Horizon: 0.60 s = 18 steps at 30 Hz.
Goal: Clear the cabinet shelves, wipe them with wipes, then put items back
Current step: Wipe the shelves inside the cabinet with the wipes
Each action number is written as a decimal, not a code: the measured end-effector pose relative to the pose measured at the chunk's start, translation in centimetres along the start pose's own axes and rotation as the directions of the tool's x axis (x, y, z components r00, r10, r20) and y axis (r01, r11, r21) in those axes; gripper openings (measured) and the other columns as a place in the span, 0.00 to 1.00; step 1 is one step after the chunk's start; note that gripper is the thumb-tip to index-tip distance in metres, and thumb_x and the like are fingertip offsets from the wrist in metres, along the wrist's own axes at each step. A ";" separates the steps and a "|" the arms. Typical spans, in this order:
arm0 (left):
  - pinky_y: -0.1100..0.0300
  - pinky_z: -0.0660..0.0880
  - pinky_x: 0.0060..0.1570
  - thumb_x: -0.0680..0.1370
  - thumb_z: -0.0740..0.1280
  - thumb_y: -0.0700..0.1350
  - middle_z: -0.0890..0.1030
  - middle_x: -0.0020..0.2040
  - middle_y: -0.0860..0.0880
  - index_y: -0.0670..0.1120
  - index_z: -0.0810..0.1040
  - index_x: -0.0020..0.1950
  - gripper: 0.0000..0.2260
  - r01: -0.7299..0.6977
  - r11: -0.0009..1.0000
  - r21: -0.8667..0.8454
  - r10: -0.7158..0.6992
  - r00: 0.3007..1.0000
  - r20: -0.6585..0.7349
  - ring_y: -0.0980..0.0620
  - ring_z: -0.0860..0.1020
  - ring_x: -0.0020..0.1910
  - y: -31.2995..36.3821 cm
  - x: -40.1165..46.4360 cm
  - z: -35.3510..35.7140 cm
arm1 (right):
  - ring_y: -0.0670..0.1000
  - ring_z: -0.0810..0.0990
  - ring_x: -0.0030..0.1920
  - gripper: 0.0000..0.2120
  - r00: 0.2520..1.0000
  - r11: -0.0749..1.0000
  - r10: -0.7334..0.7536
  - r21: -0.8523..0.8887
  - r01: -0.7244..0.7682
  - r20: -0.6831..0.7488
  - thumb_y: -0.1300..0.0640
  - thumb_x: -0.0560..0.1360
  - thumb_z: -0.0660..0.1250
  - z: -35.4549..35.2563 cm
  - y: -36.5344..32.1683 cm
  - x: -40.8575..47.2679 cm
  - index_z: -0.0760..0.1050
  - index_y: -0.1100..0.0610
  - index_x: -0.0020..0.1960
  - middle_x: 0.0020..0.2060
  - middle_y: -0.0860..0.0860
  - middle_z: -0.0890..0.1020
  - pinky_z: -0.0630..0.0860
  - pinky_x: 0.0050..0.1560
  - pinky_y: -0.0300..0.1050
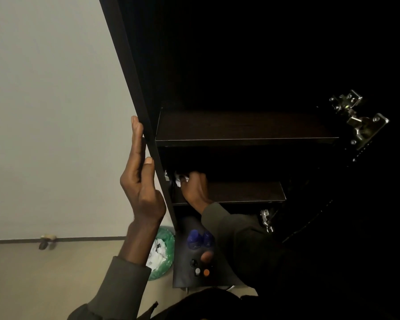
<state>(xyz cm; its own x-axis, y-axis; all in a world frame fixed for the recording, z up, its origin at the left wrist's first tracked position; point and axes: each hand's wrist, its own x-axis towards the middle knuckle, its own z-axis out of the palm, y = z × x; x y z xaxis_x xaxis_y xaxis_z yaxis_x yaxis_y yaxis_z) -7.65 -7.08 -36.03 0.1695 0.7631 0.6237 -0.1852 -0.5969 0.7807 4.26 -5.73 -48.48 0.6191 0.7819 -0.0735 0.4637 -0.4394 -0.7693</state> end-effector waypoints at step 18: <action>0.38 0.63 0.73 0.77 0.50 0.25 0.62 0.75 0.32 0.29 0.61 0.73 0.24 -0.031 0.999 -0.022 0.030 0.999 -0.026 0.42 0.61 0.77 -0.5 -0.1 0.7 | 0.58 0.83 0.44 0.08 0.987 0.986 -0.098 -0.119 0.113 0.130 0.59 0.75 0.65 1.3 0.8 -2.0 0.83 0.59 0.45 0.42 0.57 0.84 0.79 0.42 0.47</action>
<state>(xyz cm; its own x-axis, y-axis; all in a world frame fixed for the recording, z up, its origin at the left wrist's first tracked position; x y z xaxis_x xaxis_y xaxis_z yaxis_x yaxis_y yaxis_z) -6.90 -7.03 -36.46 0.1381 0.7508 0.6459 -0.2119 -0.6146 0.7598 2.52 -7.10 -49.81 0.4832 0.8719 -0.0796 0.6030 -0.3974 -0.6917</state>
